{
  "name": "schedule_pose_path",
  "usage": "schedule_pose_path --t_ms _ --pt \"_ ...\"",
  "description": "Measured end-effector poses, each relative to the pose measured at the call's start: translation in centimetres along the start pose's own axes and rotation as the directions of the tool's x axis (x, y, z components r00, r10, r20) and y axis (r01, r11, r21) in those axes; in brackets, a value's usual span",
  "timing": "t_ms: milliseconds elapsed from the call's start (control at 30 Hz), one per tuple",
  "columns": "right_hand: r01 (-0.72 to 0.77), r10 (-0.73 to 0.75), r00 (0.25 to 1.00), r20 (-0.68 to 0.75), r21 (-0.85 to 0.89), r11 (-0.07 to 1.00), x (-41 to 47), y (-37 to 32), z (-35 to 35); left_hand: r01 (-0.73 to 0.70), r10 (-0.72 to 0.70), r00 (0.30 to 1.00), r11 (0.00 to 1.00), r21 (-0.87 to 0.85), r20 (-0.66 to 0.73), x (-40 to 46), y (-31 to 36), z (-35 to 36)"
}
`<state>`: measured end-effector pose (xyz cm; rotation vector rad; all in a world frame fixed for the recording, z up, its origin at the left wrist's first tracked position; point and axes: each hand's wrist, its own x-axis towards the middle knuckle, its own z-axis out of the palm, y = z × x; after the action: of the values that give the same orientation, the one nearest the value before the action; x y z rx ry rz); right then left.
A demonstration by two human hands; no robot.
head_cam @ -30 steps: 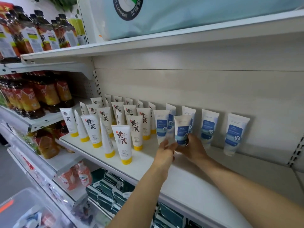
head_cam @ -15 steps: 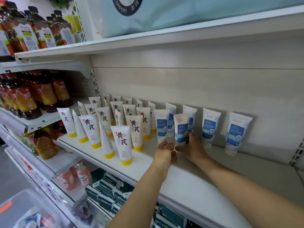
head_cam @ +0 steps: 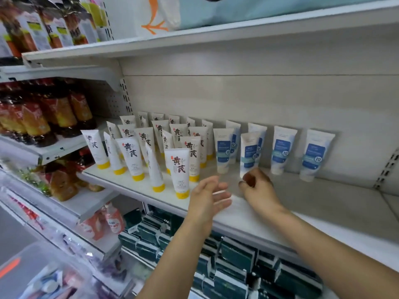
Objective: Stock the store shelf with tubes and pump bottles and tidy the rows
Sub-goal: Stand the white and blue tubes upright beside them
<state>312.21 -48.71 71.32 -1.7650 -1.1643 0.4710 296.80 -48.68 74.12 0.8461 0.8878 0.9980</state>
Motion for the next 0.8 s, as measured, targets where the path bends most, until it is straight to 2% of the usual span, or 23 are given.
schedule_pose_path --t_ms 267,567,700,800 --pt "0.184 -0.205 0.975 0.086 0.203 0.962 -7.0 -6.1 6.2 0.026 -0.024 0.998 0.999 0.032 -0.057 -5.0 2.3 -7.9" --pt "0.142 -0.213 0.912 0.350 0.216 0.966 -13.8 -8.9 18.4 0.068 -0.071 0.955 0.997 -0.021 -0.288 -9.7 2.5 -22.3" --pt "0.118 -0.207 0.870 0.448 0.218 0.969 -17.1 -9.9 24.5 0.084 -0.100 0.910 0.995 -0.057 -0.403 -11.8 2.0 -29.2" --pt "0.069 -0.183 0.809 0.558 0.219 0.973 -19.1 -10.8 28.8 0.080 -0.114 0.859 0.993 -0.090 -0.499 -13.2 1.7 -33.9"
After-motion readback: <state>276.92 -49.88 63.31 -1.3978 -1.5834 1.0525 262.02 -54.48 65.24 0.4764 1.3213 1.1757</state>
